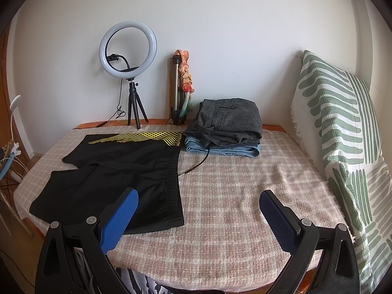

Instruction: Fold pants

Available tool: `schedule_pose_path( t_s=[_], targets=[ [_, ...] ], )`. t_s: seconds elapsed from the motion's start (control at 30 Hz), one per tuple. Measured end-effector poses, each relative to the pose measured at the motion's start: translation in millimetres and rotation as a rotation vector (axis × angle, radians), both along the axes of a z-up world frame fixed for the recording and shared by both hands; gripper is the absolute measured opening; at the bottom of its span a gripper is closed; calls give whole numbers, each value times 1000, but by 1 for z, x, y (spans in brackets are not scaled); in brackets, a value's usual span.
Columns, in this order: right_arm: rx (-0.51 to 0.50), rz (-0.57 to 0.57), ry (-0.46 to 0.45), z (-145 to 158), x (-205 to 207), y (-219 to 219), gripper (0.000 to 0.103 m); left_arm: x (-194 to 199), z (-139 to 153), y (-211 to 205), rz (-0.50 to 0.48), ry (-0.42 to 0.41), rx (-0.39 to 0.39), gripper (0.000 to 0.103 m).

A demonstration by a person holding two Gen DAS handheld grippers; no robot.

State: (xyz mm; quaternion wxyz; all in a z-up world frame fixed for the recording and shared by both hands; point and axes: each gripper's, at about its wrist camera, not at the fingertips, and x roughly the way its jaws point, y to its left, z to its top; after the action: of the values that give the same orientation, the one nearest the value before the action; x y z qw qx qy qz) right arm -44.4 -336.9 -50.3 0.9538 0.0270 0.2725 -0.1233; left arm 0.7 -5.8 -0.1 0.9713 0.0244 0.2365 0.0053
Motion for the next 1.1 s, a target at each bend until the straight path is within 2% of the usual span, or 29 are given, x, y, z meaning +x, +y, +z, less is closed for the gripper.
schedule_pose_path(
  t_s=[0.23,0.43,0.6,0.7,0.77,0.97,1.1],
  targets=[
    [-5,44,4,-2,4,2,99,5,-8,7,-4,14,10,103],
    [-64,82,19,-7,9,-3,91,11,-24,24,-37,35,49,103],
    [-168,229,6,-16,15,2,88,13,-47,44,-120,28,81,102],
    [-212,321,64,-27,28,7,81,21,-66,52,-158,96,136,94],
    [-236,395,116,-37,38,12,75,25,-80,58,-184,147,155,82],
    [-306,608,229,-69,57,28,66,36,-112,69,-298,283,104,51],
    [-326,711,312,-89,69,36,61,44,-126,71,-336,336,116,47]
  ],
)
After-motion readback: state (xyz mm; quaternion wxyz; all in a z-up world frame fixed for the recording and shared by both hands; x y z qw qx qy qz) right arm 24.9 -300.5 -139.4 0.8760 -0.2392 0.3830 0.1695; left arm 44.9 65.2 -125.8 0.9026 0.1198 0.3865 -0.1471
